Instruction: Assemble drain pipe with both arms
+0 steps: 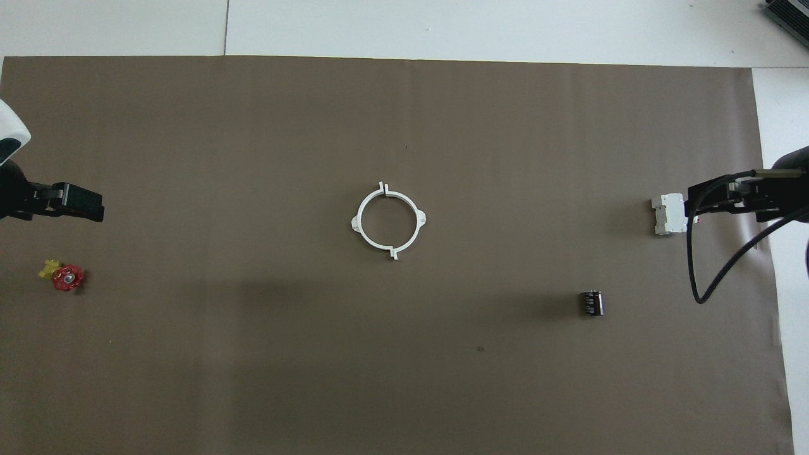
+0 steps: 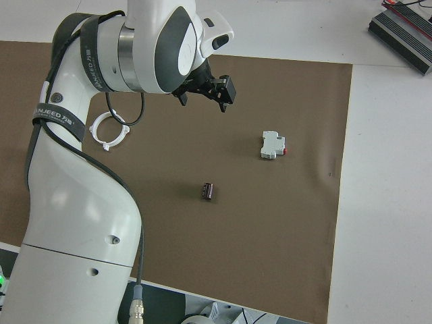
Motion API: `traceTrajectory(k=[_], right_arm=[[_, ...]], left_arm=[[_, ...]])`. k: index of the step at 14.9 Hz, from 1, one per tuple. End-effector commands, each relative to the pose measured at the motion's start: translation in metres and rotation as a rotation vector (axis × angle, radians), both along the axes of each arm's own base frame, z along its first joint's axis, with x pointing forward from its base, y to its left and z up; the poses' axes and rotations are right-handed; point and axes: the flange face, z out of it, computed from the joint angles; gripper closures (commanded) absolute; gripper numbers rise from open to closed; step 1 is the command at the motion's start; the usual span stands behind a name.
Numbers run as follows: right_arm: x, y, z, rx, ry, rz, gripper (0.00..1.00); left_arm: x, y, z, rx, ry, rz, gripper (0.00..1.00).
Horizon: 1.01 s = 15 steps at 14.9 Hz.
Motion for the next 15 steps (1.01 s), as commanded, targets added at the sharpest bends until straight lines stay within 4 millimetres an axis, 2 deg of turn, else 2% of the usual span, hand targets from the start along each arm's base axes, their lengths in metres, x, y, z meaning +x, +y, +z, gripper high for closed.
traceTrajectory(k=[1,4,8,12,15], right_arm=[[-0.004,-0.004,0.002,0.003,0.004,0.017,0.00],[-0.004,-0.004,0.002,0.003,0.005,0.017,0.00],[-0.004,-0.004,0.002,0.003,0.005,0.017,0.00],[-0.004,-0.004,0.002,0.003,0.004,0.017,0.00],[-0.004,-0.004,0.002,0.003,0.004,0.017,0.00]], left_arm=[[-0.004,-0.003,0.002,-0.021,-0.015,-0.005,0.00],[-0.003,-0.010,0.002,-0.021,-0.015,-0.018,0.00],[-0.003,-0.010,0.002,-0.021,-0.015,-0.016,0.00],[-0.007,-0.010,0.012,-0.021,-0.019,-0.014,0.00],[-0.006,-0.008,0.028,-0.021,-0.045,-0.018,0.00]])
